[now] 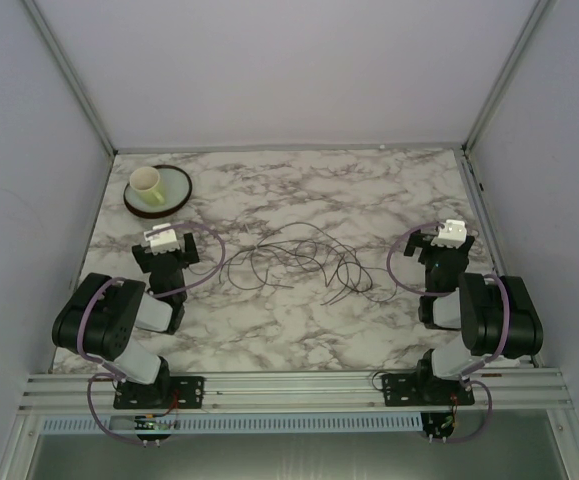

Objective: Zip-tie the wires
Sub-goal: Reset both arms

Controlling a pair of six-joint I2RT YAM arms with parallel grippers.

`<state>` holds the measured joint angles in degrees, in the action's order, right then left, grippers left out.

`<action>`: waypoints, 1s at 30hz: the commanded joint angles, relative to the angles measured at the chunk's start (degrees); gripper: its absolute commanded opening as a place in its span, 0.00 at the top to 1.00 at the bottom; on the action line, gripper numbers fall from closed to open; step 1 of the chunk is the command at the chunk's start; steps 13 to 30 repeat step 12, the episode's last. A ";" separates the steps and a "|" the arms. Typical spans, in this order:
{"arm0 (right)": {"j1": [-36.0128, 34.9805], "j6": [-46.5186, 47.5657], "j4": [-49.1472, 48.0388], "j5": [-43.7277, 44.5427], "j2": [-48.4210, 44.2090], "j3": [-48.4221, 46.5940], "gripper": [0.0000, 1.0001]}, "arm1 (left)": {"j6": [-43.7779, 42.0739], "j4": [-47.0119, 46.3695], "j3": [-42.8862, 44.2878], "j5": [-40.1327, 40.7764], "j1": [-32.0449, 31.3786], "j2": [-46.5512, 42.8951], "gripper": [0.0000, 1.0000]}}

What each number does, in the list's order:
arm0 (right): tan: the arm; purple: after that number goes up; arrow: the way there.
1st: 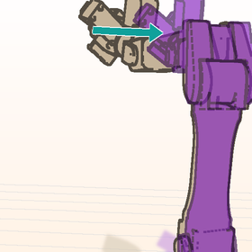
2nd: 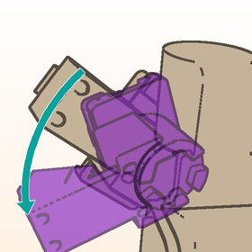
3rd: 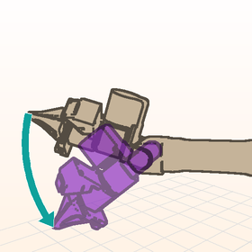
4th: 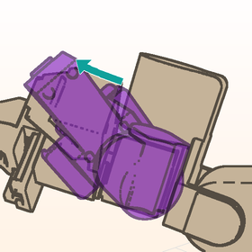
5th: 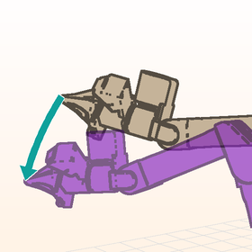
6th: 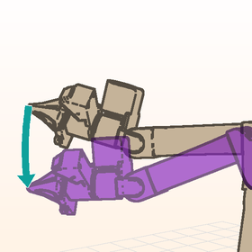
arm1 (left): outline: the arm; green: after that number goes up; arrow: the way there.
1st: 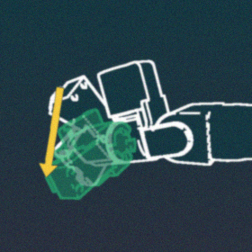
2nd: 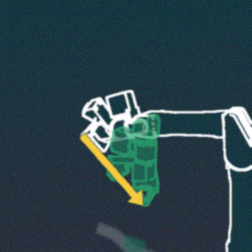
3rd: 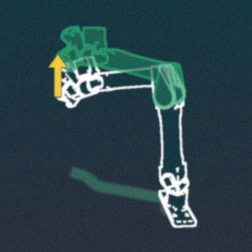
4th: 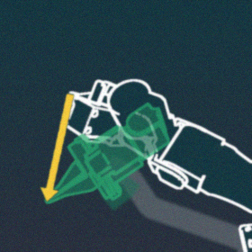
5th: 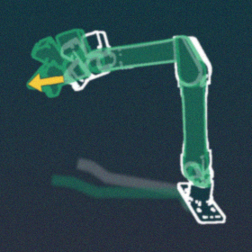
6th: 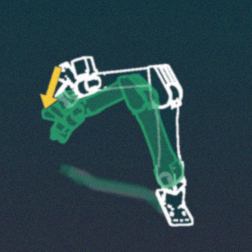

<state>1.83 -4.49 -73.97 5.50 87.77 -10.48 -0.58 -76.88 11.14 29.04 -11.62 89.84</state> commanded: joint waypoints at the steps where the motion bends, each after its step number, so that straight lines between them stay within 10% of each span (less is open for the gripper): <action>1: 0.06 -0.43 -1.97 0.04 0.20 -0.94 0.01 | 0.75 -1.97 0.83 0.49 0.29 -0.18 0.00; 30: 0.03 -0.43 -1.97 0.00 0.22 -0.89 0.01 | 0.84 -1.86 0.84 0.49 0.29 -0.26 0.00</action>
